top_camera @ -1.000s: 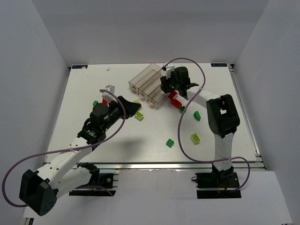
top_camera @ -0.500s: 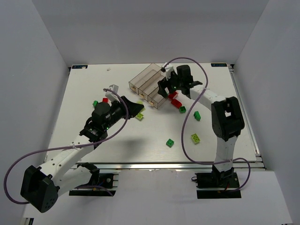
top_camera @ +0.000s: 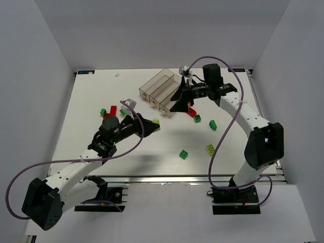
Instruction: Sort the legos into containers by color
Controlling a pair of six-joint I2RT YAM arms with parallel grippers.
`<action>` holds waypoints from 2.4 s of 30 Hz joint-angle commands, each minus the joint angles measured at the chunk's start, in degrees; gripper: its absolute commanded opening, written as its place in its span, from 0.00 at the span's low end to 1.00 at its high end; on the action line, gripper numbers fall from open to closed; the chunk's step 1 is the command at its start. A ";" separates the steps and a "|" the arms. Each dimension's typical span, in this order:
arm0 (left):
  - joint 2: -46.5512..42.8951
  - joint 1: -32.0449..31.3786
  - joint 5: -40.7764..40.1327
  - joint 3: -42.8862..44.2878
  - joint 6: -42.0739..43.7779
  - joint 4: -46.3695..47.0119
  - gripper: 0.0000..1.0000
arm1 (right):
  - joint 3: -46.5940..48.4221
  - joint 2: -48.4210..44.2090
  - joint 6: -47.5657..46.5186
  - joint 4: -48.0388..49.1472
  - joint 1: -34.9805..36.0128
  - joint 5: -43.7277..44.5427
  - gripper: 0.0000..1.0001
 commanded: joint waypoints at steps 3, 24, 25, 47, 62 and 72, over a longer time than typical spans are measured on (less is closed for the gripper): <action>-3.20 0.13 4.76 -0.53 4.08 4.43 0.00 | -5.90 -5.29 15.60 7.60 -0.31 -12.46 0.89; -7.34 -0.66 5.38 -3.51 6.98 6.46 0.00 | -5.66 -9.26 15.57 6.60 7.69 0.19 0.82; -6.90 -0.66 5.56 -3.43 7.06 6.63 0.00 | -5.65 -9.43 15.65 6.34 7.95 0.02 0.82; -4.09 -1.72 10.92 -6.24 -1.02 22.89 0.00 | -8.12 -6.62 14.94 16.88 11.82 -12.29 0.88; -3.56 -2.16 9.43 -5.27 0.91 20.70 0.00 | -8.73 -5.92 19.60 20.66 12.52 -11.77 0.74; -4.17 -2.25 8.81 -5.09 1.70 19.73 0.00 | -9.08 -5.65 19.96 20.13 12.52 -10.18 0.76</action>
